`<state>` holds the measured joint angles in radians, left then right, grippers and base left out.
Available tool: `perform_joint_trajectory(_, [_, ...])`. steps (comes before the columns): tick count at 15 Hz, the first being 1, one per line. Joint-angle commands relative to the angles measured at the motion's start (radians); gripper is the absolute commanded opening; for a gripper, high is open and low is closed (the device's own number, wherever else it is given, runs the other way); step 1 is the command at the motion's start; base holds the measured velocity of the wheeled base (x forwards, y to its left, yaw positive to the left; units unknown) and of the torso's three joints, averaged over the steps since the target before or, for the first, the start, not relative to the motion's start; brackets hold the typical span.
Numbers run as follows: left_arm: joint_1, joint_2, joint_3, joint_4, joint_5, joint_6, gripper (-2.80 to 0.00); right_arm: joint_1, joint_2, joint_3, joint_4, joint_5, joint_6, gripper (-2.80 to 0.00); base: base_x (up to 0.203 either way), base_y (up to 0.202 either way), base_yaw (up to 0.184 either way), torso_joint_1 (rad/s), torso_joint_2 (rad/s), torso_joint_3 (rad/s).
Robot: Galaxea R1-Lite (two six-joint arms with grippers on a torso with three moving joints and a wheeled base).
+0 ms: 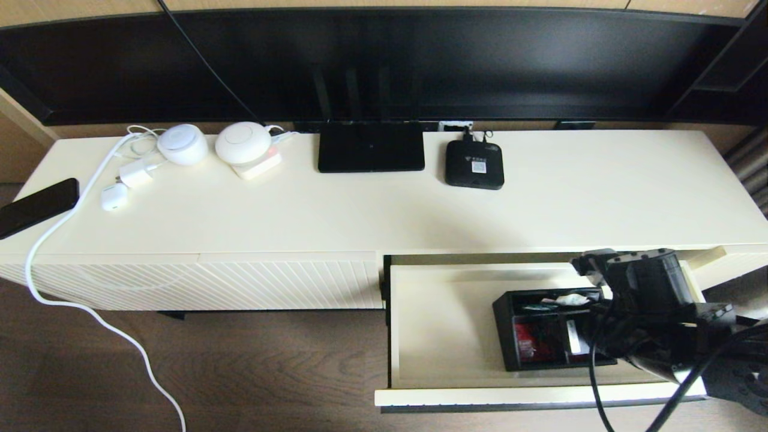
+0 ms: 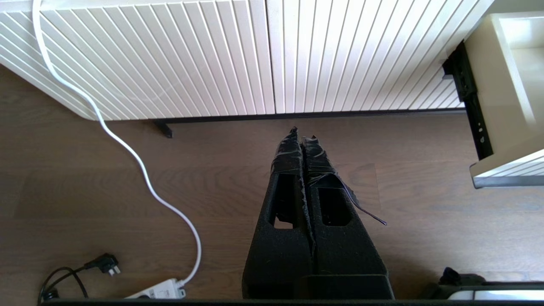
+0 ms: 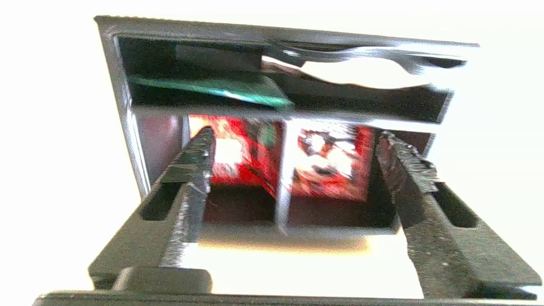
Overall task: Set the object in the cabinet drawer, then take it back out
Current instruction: Put the storage box in the drawer, then close the drawer
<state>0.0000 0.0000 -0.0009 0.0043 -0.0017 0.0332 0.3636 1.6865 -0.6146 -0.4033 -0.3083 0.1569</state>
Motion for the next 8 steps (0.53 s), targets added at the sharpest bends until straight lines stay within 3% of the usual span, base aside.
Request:
perform_joint_trajectory(1, [0.000,0.000,-0.001,0.000,0.000,0.001,-2.80,-0.002,-0.112,-0.002,0.086,-0.001,-0.002,0.00,0.000,0.000,0.000,0.000,0.00,0.000])
perform_joint_trajectory(8, [0.000,0.001,0.000,0.000,0.000,0.001,-2.80,0.002,-0.326,-0.059,0.422,0.006,0.028,0.00,0.000,0.000,0.000,0.000,0.00,0.000])
